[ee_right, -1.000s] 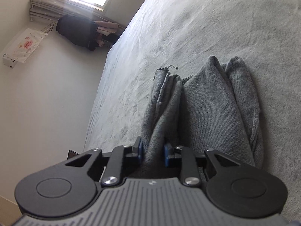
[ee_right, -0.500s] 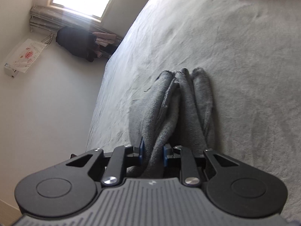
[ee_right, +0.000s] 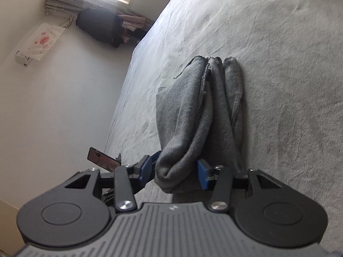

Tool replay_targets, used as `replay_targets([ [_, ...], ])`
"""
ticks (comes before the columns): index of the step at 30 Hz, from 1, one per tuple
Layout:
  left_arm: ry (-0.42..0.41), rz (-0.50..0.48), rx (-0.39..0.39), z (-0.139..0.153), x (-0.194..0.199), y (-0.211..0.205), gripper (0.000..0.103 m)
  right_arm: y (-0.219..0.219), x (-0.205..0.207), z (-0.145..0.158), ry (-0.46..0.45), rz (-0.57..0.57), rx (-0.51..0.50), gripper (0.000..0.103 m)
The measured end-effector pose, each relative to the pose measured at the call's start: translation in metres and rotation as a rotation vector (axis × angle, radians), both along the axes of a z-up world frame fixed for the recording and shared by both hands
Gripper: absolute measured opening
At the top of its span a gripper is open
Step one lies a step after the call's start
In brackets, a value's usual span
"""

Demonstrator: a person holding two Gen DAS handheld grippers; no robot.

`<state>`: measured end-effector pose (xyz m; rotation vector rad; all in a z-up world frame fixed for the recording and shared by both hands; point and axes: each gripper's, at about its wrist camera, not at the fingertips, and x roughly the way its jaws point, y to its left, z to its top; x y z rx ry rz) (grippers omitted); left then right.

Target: Fold clothes

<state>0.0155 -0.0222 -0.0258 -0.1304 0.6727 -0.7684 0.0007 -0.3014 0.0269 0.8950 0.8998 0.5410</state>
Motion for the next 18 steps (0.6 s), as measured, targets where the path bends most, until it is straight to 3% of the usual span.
replay_targets([
  [5,-0.014,-0.036,0.013,0.003,-0.002,-0.005,0.040,0.003,-0.002,0.008,-0.040,0.022,-0.105,0.014],
  [10,-0.004,-0.093,0.068,-0.003,-0.002,-0.012,0.041,0.010,0.006,-0.019,0.046,0.050,-0.260,0.013],
  [12,-0.012,-0.103,0.082,-0.001,-0.004,-0.014,0.041,0.009,0.011,-0.019,0.042,0.068,-0.271,0.013],
  [13,-0.019,-0.106,0.084,0.001,-0.004,-0.014,0.041,0.010,0.012,-0.015,0.027,0.075,-0.271,0.019],
  [16,-0.031,-0.094,0.058,0.007,0.000,-0.009,0.041,0.002,0.008,-0.005,-0.011,0.064,-0.213,0.023],
  [17,-0.037,-0.081,0.051,0.008,0.002,-0.007,0.041,-0.001,0.009,-0.003,-0.026,0.049,-0.193,0.026],
  [18,-0.042,-0.069,0.045,0.010,0.004,-0.005,0.041,-0.003,0.011,-0.001,-0.042,0.032,-0.176,0.036],
])
